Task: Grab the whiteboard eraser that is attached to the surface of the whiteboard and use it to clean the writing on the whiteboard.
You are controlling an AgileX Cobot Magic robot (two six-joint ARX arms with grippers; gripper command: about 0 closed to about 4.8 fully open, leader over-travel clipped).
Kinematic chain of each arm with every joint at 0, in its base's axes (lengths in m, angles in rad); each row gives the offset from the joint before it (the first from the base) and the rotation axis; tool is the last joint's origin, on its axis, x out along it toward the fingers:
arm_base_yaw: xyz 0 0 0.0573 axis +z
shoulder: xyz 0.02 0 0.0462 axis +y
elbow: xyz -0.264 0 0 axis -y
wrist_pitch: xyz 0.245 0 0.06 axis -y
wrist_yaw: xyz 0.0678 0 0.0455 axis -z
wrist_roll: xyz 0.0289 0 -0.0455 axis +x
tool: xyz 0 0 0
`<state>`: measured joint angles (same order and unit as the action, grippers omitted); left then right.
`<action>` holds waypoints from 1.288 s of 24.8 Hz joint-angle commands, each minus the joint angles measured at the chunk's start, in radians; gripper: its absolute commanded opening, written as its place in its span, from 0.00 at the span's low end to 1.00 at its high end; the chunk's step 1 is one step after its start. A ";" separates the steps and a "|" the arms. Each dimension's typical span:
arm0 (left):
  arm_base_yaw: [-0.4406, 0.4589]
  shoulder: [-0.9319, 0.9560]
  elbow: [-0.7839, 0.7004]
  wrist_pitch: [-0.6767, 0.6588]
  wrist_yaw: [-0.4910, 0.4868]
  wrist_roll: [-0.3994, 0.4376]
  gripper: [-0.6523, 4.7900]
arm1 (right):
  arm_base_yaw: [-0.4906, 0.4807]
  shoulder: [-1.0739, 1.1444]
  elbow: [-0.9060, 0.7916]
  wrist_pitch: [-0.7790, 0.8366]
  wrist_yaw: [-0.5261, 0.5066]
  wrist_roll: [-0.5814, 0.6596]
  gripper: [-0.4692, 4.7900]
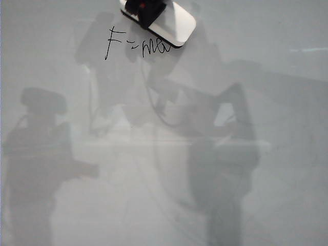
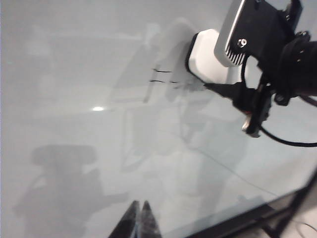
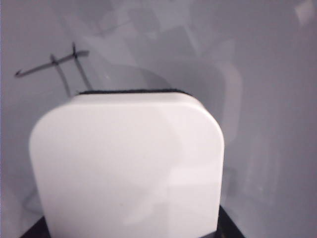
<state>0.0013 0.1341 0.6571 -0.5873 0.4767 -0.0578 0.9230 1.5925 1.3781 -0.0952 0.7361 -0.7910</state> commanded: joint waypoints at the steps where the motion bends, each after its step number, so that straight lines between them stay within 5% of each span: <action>1: -0.001 0.000 0.003 0.017 -0.048 0.023 0.11 | 0.002 0.028 0.068 0.047 -0.010 -0.060 0.48; 10: -0.001 0.000 0.003 0.036 -0.047 0.024 0.11 | -0.016 0.164 0.087 0.085 -0.157 -0.074 0.48; 15: -0.001 0.000 0.003 0.037 -0.047 0.024 0.11 | -0.013 0.257 0.087 0.096 -0.158 -0.074 0.48; 17: -0.001 0.000 0.003 0.037 -0.047 0.024 0.11 | -0.011 0.267 0.087 0.089 -0.115 -0.080 0.48; 20: -0.001 0.000 0.003 0.048 -0.047 0.024 0.11 | 0.002 0.253 0.132 0.085 0.096 -0.184 0.48; 24: -0.001 0.000 0.003 0.052 -0.047 0.024 0.11 | 0.002 0.241 0.298 -0.118 0.189 -0.212 0.49; 32: -0.001 0.000 0.003 0.053 -0.047 0.024 0.11 | 0.036 0.297 0.373 -0.281 0.138 -0.125 0.49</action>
<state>0.0013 0.1337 0.6571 -0.5495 0.4324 -0.0376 0.9672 1.8622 1.7512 -0.3840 0.8783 -0.9524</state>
